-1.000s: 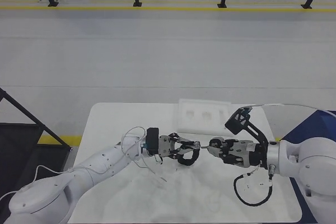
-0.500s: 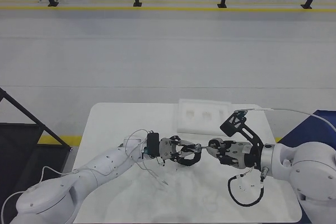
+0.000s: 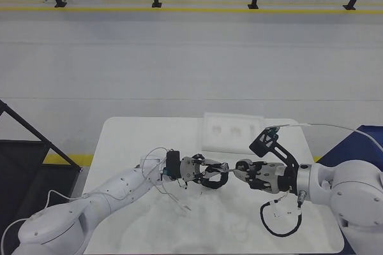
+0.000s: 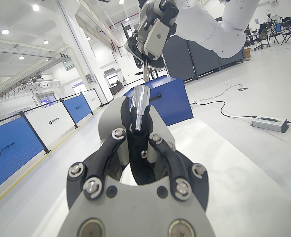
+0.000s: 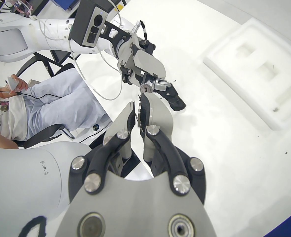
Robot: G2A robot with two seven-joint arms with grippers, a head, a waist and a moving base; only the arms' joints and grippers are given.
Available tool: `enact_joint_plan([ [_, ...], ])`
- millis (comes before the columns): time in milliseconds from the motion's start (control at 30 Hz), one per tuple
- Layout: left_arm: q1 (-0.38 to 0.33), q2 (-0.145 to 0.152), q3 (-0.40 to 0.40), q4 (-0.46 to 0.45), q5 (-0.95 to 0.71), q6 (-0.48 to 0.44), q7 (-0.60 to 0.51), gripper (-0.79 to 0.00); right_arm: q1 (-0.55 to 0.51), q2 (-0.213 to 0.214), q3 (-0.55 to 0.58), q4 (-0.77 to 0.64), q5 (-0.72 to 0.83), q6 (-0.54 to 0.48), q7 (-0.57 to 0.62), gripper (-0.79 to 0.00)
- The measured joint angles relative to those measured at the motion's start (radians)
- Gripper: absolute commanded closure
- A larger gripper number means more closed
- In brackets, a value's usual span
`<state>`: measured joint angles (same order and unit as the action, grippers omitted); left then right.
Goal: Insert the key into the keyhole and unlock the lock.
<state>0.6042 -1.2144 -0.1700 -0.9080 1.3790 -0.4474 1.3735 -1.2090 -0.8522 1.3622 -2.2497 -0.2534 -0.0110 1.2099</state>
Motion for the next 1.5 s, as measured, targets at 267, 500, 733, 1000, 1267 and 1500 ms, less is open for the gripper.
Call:
enact_joint_plan([
  [267,0.000,0.001,0.000,-0.005,0.000,0.000,0.000,0.000,0.002,0.000,-0.005,0.008,0.009,-0.005,-0.004,0.000],
  [500,0.000,0.001,0.000,-0.005,0.000,0.000,0.000,0.000,0.002,0.000,-0.005,0.008,0.009,-0.005,-0.004,0.000],
  [733,0.000,0.001,0.000,-0.005,0.000,0.000,0.000,0.000,0.002,0.000,-0.005,0.008,0.009,-0.005,-0.004,0.000],
  [1000,0.000,0.001,0.000,-0.005,0.000,0.000,0.000,0.000,0.002,0.000,-0.005,0.008,0.009,-0.005,-0.004,0.000],
  [1267,0.000,0.001,0.000,-0.005,0.000,0.000,0.000,0.000,0.002,0.000,-0.005,0.008,0.009,-0.005,-0.004,0.000],
  [1500,0.000,0.001,0.000,-0.005,0.000,0.000,0.000,0.000,0.002,0.000,-0.005,0.008,0.009,-0.005,-0.004,0.000],
])
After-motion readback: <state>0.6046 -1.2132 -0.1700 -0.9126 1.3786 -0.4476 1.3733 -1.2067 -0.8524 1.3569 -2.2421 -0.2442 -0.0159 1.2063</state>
